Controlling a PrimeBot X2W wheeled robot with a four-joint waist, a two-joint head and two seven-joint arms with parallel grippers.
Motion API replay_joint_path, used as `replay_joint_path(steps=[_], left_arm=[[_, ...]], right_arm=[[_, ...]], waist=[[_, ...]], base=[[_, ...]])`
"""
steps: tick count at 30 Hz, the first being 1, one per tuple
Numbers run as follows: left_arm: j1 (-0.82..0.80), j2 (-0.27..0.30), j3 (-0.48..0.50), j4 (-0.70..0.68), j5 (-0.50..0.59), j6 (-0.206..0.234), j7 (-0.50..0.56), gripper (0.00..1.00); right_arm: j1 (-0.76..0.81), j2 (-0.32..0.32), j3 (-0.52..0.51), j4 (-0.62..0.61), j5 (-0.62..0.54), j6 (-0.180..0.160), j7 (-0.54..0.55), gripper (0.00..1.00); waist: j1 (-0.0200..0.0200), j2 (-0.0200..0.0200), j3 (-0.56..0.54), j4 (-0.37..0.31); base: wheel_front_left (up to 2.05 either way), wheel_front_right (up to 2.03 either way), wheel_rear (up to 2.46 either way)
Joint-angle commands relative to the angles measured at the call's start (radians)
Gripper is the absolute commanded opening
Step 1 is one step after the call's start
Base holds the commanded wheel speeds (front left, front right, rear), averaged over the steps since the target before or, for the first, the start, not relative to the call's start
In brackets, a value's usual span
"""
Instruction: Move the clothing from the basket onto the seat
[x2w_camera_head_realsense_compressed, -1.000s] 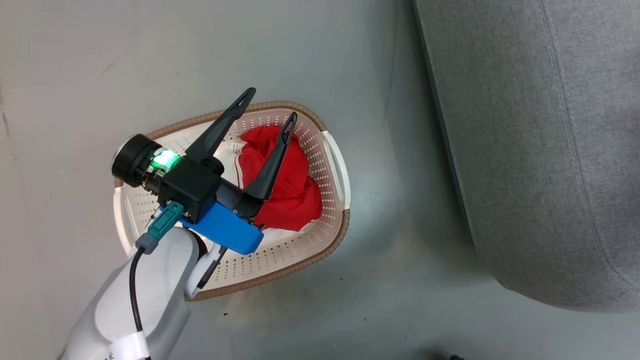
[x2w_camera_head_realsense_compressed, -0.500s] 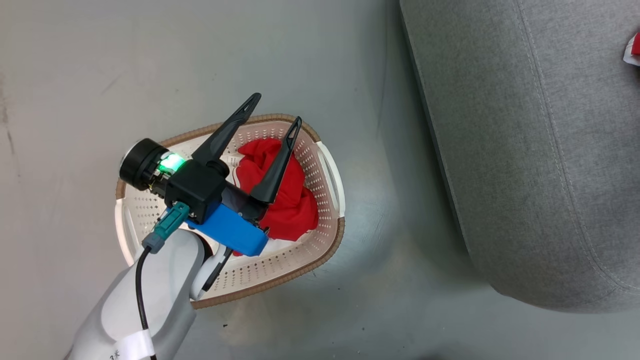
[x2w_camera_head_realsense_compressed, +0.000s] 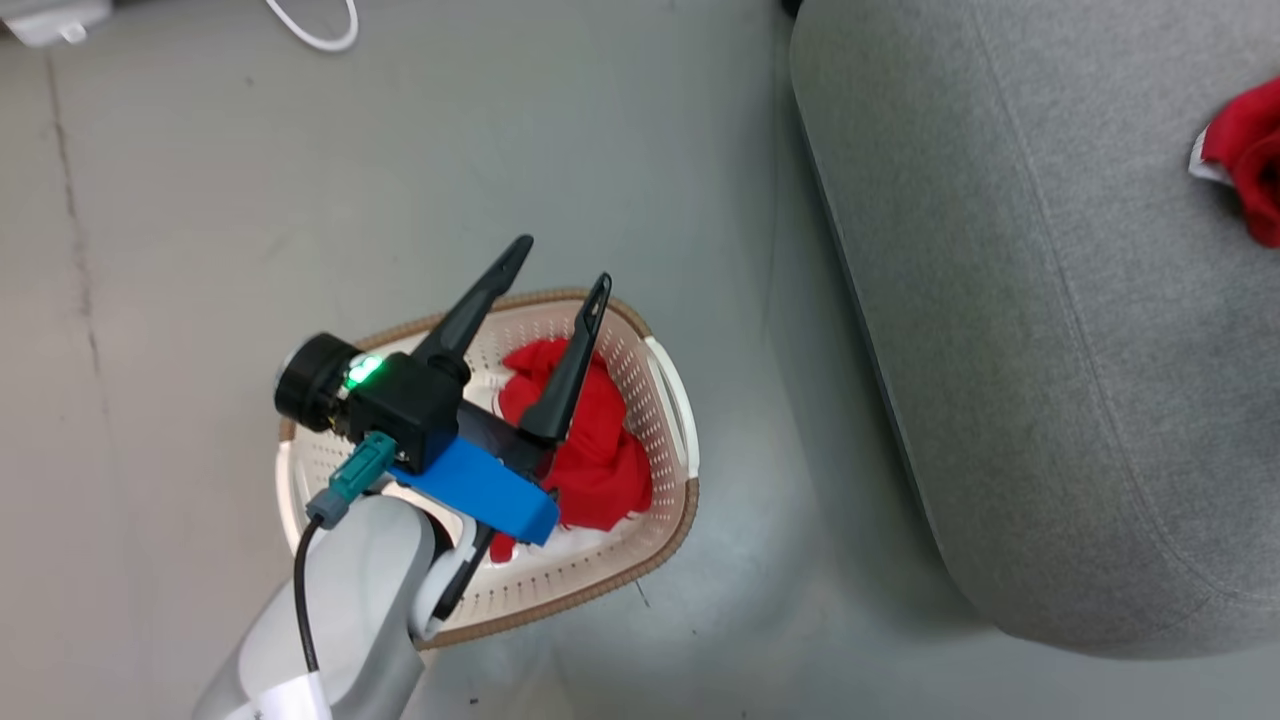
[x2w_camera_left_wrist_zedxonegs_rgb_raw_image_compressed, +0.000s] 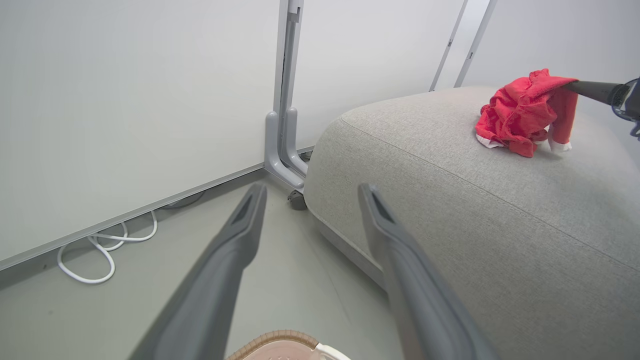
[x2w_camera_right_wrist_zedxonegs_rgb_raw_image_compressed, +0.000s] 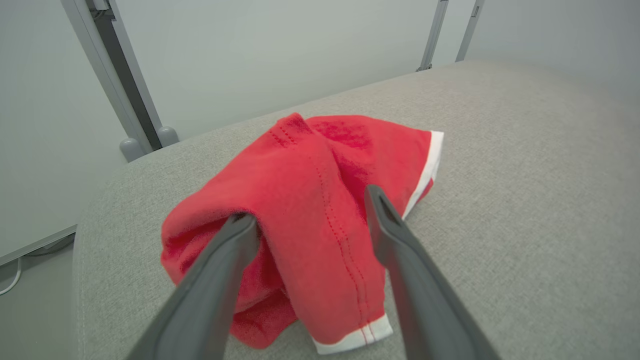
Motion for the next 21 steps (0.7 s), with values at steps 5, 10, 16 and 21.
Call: replay_joint_path(steps=[5,10,16,21], left_arm=[[0.055,-0.030,0.020,0.028,-0.020,-0.001,-0.003,1.00],[0.119,-0.057,0.046,0.049,-0.031,-0.001,-0.003,1.00],[0.202,-0.082,0.097,0.067,-0.035,-0.001,-0.003,1.00],[0.263,-0.099,0.135,0.079,-0.026,-0.001,-0.003,1.00]], right_arm=[[0.089,-0.006,0.038,-0.017,-0.012,0.000,-0.004,1.00],[0.175,0.014,0.066,-0.054,-0.026,0.000,-0.001,1.00],[0.294,0.060,0.109,-0.166,-0.038,0.000,0.021,1.00],[0.409,0.111,0.136,-0.309,-0.033,0.000,0.061,1.00]], waist=[[0.0000,0.0000,-0.123,0.034],[0.0000,0.0000,-0.220,0.054],[0.0000,0.0000,-0.325,0.080],[0.0000,0.0000,-0.396,0.107]], base=[[0.00,0.00,0.00],[0.00,0.00,0.00],[0.00,0.00,0.00],[0.00,0.00,0.00]])
